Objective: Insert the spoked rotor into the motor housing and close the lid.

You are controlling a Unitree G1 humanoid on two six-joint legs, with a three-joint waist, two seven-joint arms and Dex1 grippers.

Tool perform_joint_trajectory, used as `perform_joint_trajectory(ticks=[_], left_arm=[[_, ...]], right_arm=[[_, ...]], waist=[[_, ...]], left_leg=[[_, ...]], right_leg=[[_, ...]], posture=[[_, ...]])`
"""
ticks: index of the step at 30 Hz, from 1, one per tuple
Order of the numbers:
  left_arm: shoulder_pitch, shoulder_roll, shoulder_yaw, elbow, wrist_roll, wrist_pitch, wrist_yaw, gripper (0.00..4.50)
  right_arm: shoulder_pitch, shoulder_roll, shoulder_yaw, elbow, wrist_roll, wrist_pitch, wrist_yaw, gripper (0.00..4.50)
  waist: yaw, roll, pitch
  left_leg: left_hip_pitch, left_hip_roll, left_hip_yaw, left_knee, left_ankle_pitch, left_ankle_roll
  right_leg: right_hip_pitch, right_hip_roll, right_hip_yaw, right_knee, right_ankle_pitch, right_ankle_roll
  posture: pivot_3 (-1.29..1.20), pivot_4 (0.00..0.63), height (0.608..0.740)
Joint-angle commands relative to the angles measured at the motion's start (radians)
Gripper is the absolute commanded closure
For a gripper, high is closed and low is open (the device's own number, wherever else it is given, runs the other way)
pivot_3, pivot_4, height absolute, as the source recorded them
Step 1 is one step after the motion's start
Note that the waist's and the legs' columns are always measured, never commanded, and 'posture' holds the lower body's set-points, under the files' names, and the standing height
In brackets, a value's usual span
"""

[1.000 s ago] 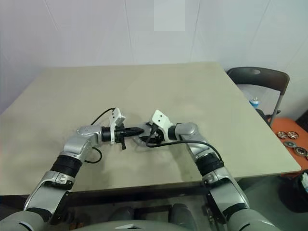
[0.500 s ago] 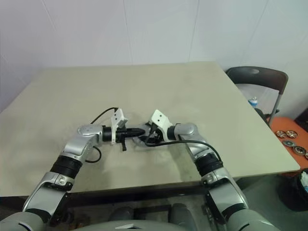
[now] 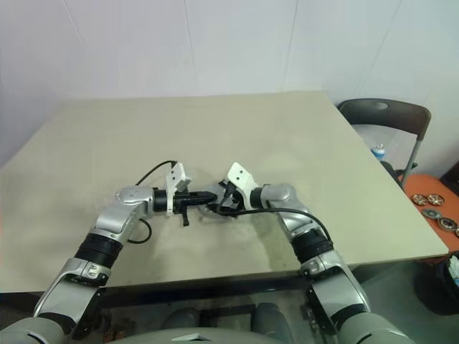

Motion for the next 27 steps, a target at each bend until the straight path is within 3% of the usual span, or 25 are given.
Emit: perform_joint_trajectory(ticks=[1, 9, 18, 20, 24, 27], left_arm=[[0.0, -0.003, 0.012, -0.043, -0.012, -0.001, 0.006, 4.5], [0.006, -0.006, 0.014, -0.054, -0.017, 0.002, 0.013, 4.5], [-0.005, -0.017, 0.016, -0.045, -0.015, -0.002, 0.021, 4.5], [-0.006, -0.016, 0.015, -0.047, -0.016, -0.001, 0.019, 4.5], [0.0, -0.008, 0.016, -0.058, -0.018, 0.003, 0.012, 4.5], [0.002, 0.0, 0.018, -0.06, -0.018, 0.002, 0.006, 4.5]], right_arm=[[-0.003, -0.02, 0.0, -0.013, 0.018, 0.043, 0.04, 0.01], [-0.088, -0.077, -0.074, -0.137, 0.113, 0.072, 0.118, 0.01], [-0.152, -0.109, -0.144, -0.12, 0.142, 0.086, 0.085, 0.01], [-0.17, -0.103, -0.192, -0.15, 0.222, 0.251, 0.073, 0.01], [-0.294, -0.111, -0.402, -0.167, 0.557, 0.878, 0.065, 0.01], [-0.335, -0.15, -0.494, -0.09, 0.656, 1.177, 0.061, 0.01]], waist=[[0.001, 0.0, 0.0], [0.004, 0.001, 0.001], [0.01, 0.001, 0.001], [0.017, 0.002, 0.001], [0.026, 0.003, 0.002], [0.029, 0.003, 0.002]], left_leg=[[0.0, 0.0, 0.0, 0.0, 0.0, 0.0], [-0.011, -0.001, 0.0, 0.001, 0.0, 0.0], [-0.015, -0.001, 0.0, 0.0, 0.0, 0.0], [-0.016, -0.001, 0.0, 0.0, 0.0, 0.0], [-0.017, -0.001, 0.0, 0.001, 0.0, 0.0], [-0.017, -0.001, -0.001, 0.0, 0.0, 0.0]], right_leg=[[0.0, -0.001, 0.0, 0.0, 0.0, 0.0], [-0.01, 0.0, 0.0, 0.0, 0.001, 0.002], [-0.014, 0.0, -0.001, 0.0, 0.002, 0.003], [-0.014, 0.0, -0.001, 0.0, 0.002, 0.003], [-0.016, -0.003, -0.001, 0.001, 0.002, 0.002], [-0.017, -0.005, -0.001, 0.001, 0.002, 0.001]], posture=[[0.0, 0.0, 0.74], [0.0, 0.0, 0.74], [0.0, 0.0, 0.74], [0.0, 0.0, 0.74], [0.0, 0.0, 0.74], [0.0, 0.0, 0.74]])
